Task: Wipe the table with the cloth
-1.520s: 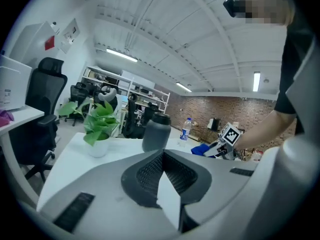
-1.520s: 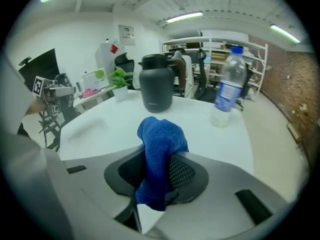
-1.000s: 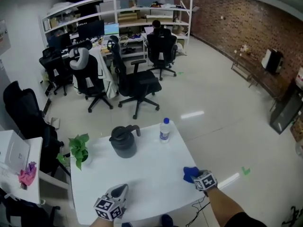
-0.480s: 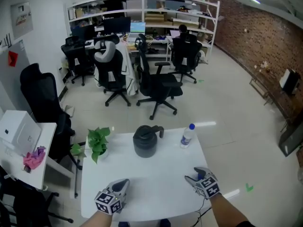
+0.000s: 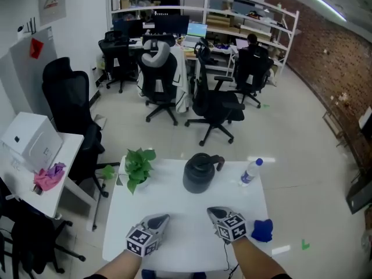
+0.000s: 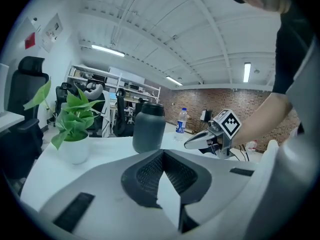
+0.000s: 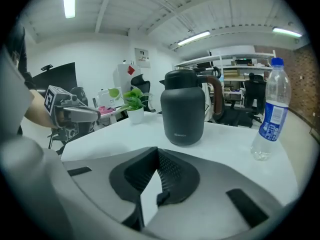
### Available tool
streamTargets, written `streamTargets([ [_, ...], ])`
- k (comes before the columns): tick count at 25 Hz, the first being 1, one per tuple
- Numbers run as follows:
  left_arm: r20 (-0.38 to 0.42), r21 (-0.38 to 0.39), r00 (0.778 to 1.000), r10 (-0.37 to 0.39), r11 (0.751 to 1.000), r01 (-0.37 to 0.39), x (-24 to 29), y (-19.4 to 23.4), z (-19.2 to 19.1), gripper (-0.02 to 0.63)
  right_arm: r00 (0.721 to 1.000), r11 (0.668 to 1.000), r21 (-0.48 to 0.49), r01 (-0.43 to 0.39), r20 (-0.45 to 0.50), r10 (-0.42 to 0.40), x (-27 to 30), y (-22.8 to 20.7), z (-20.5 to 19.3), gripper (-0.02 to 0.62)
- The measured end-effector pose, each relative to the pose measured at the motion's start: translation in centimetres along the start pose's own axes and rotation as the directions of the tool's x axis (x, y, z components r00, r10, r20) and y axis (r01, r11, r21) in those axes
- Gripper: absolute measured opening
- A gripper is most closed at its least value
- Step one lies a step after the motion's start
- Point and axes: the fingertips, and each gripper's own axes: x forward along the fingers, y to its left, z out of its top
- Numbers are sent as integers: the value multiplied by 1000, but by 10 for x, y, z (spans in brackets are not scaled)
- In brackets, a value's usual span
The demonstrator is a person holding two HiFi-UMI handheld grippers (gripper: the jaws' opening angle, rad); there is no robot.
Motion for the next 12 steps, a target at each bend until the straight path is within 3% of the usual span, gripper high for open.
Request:
streamTargets([
  [12,15,-48,1000,-2,999,3,14,6,-1,-2,1000,1000,-8,-7,9,7,-2,-3,-1,9],
])
